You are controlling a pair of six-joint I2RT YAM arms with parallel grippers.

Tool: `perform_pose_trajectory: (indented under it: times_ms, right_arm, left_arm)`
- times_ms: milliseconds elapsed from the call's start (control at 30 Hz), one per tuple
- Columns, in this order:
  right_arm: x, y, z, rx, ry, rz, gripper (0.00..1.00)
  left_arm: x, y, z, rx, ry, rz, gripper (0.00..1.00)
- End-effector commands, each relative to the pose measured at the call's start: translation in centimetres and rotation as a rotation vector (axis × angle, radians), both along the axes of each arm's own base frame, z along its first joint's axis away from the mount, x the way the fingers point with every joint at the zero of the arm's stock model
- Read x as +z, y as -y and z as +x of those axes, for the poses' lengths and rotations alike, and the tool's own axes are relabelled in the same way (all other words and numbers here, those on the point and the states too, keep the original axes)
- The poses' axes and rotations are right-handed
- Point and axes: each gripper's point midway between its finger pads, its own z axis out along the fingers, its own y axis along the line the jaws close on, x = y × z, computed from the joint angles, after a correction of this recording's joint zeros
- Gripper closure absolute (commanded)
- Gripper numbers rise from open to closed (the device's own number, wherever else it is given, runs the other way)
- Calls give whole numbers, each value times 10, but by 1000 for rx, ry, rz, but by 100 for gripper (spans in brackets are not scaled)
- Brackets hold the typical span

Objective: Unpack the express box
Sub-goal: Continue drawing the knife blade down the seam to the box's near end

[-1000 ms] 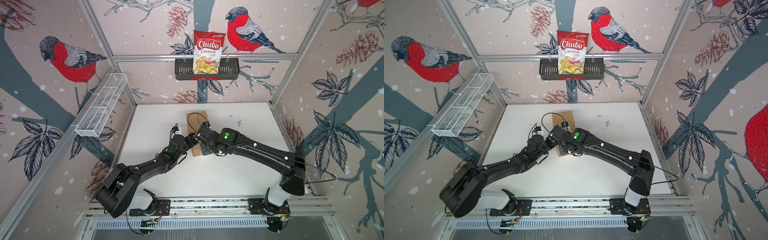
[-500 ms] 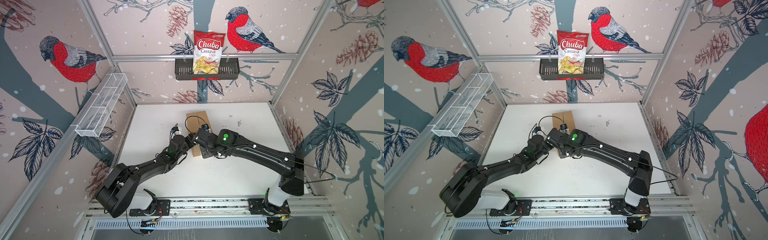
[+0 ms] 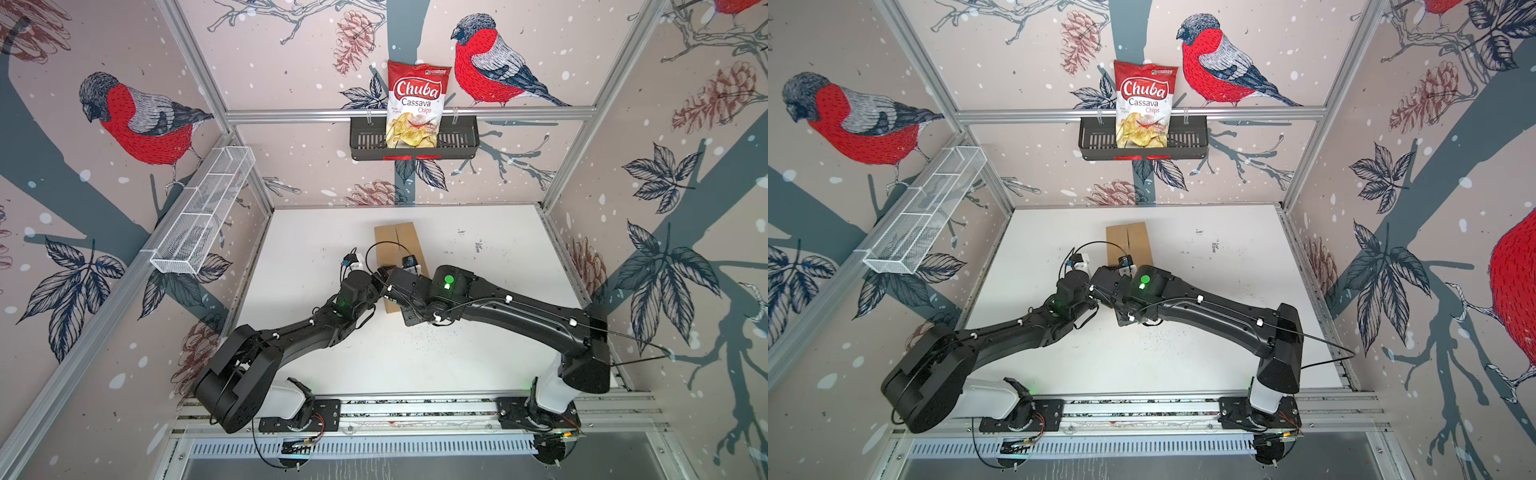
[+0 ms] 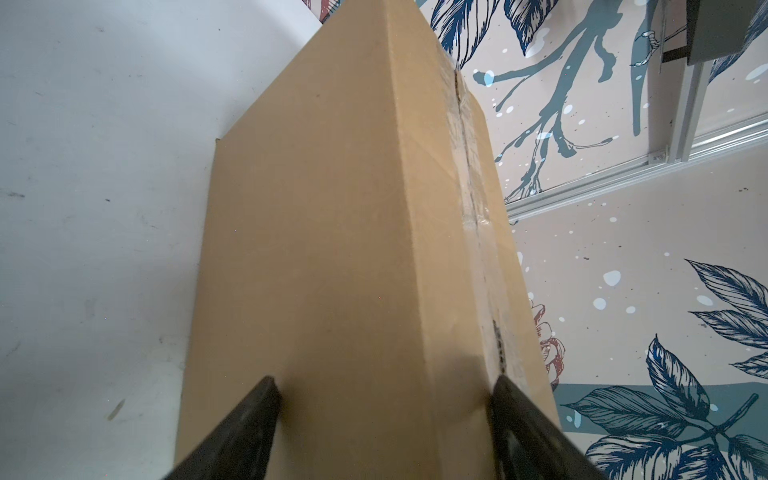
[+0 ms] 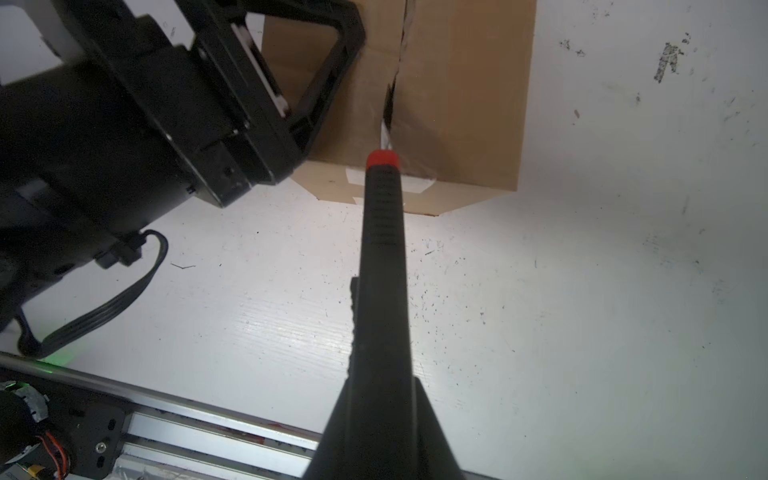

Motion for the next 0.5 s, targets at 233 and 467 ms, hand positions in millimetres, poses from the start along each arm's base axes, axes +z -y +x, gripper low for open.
perform_pose_trajectory:
  times_ms: [233,467]
  right_arm:
    - [7,-1,-25,6,-44,10,100]
    - [22,8,-28,-22,-11,23,100]
  left_arm:
    - [-16,-4,-5,12,-54,45,21]
    - [-13,-1,-5,7,-48,47,21]
